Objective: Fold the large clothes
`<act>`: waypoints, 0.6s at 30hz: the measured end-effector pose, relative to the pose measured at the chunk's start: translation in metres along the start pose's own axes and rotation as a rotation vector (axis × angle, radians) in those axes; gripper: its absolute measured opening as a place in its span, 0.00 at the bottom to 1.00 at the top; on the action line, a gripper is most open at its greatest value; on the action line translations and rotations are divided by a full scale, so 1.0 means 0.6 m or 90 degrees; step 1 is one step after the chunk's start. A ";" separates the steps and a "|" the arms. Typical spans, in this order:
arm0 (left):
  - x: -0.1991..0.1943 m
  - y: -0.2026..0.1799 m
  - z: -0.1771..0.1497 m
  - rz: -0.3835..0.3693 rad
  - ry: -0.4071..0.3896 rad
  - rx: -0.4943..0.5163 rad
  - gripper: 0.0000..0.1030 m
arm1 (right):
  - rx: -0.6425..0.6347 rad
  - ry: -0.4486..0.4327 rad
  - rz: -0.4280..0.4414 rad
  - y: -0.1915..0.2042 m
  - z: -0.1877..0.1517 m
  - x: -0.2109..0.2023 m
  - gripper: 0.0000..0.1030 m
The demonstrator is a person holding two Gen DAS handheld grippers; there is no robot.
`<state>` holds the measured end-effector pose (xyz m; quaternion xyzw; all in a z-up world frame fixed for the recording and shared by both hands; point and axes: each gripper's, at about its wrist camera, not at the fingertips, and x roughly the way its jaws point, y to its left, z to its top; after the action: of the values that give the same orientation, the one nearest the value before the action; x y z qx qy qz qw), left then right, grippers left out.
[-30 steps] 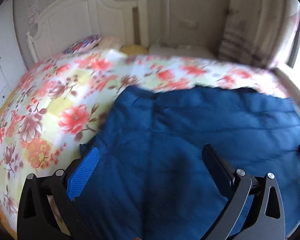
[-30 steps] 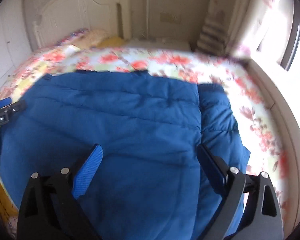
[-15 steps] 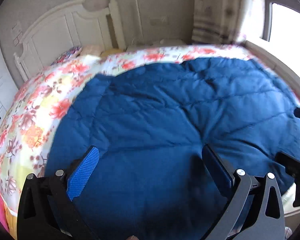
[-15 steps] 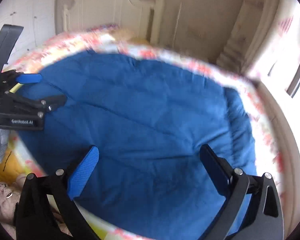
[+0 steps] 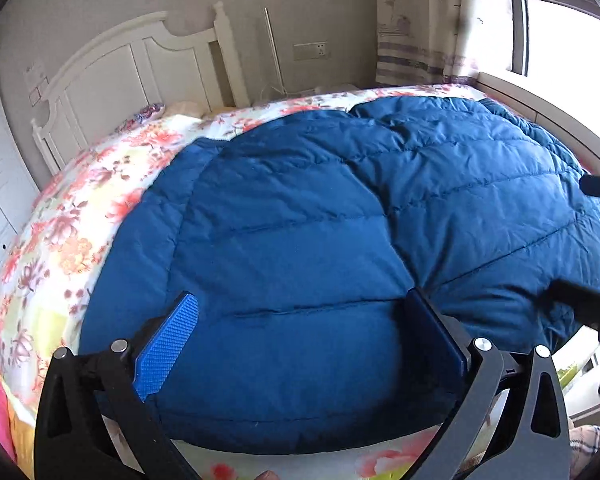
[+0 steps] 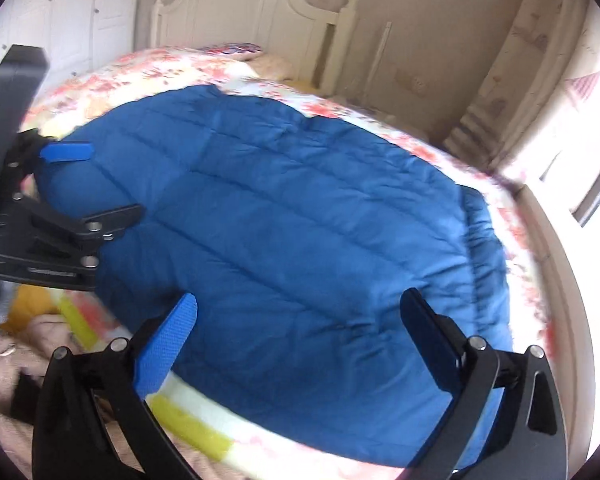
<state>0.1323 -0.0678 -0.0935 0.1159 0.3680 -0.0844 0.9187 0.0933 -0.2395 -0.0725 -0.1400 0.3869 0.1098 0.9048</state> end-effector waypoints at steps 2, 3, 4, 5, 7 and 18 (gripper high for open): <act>0.004 0.003 -0.004 -0.007 -0.003 -0.003 0.96 | 0.030 0.017 0.035 -0.019 -0.017 0.026 0.98; 0.003 0.000 -0.006 -0.004 -0.004 0.002 0.96 | 0.041 0.011 0.046 -0.021 -0.019 0.027 0.98; 0.004 -0.001 -0.007 -0.002 -0.004 0.004 0.96 | 0.037 0.017 0.046 -0.020 -0.018 0.023 0.98; 0.004 -0.001 -0.008 -0.001 -0.002 0.006 0.96 | 0.027 0.026 0.044 -0.020 -0.013 0.016 0.97; 0.005 0.002 -0.008 -0.003 -0.001 0.005 0.96 | 0.029 0.002 0.028 -0.032 -0.004 -0.006 0.97; 0.009 0.000 -0.012 -0.003 -0.005 0.005 0.96 | 0.222 0.017 0.006 -0.187 -0.051 0.050 0.98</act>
<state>0.1314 -0.0660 -0.1019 0.1184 0.3640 -0.0884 0.9196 0.1275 -0.3524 -0.0957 0.0197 0.4127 0.0436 0.9096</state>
